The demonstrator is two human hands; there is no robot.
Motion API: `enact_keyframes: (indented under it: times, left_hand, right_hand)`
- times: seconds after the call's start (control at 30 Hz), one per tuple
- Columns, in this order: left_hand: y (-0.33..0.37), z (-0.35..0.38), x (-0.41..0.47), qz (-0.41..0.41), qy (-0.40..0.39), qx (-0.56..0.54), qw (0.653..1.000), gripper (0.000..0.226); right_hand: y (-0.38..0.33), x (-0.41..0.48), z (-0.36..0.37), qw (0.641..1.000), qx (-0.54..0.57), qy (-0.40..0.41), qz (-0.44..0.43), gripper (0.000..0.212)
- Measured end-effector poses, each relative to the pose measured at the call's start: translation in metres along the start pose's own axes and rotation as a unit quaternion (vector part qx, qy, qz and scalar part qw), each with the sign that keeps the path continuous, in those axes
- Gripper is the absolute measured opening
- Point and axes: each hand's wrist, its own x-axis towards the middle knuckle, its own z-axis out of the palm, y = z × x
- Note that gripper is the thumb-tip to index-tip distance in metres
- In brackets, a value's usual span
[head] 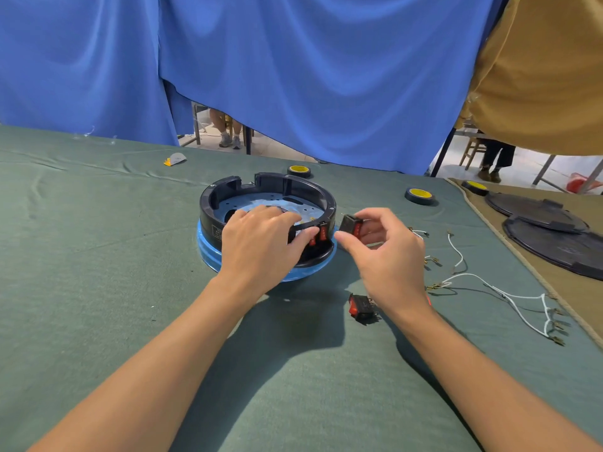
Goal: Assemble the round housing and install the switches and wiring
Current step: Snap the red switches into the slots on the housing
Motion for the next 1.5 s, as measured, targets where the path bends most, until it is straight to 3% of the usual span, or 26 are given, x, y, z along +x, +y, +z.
enact_keyframes:
  times: [0.2, 0.37, 0.7, 1.1, 1.3, 1.4, 1.5]
  left_hand:
    - [0.012, 0.01, 0.006, 0.022, -0.048, 0.027, 0.998, 0.034]
    - [0.013, 0.011, 0.011, -0.014, -0.073, 0.032, 0.997, 0.036]
    - [0.007, 0.008, 0.009, 0.008, -0.037, 0.033, 0.999, 0.029]
    - [0.01, 0.014, 0.007, 0.022, 0.01, 0.029, 0.999, 0.037]
    - [-0.009, -0.004, 0.01, 0.07, -0.054, 0.008, 0.996, 0.057]
    - [-0.037, -0.016, 0.007, 0.056, -0.094, -0.035, 0.993, 0.045]
    - [-0.043, -0.018, -0.001, 0.089, -0.082, -0.036, 0.992, 0.032]
  right_hand:
    - [0.009, -0.002, 0.004, 0.998, -0.06, 0.005, -0.018, 0.027]
    - [0.014, -0.003, 0.005, 0.995, -0.089, 0.0, -0.043, 0.026]
    - [0.011, -0.004, 0.002, 0.994, -0.095, -0.006, -0.045, 0.025]
    - [0.008, -0.006, 0.003, 0.996, -0.073, -0.022, -0.046, 0.03]
    - [0.006, -0.004, 0.0, 0.998, -0.022, -0.061, 0.001, 0.024]
    - [0.005, -0.005, 0.002, 0.995, 0.035, -0.082, 0.042, 0.026]
    - [0.002, -0.006, 0.003, 0.99, 0.061, -0.111, 0.062, 0.034]
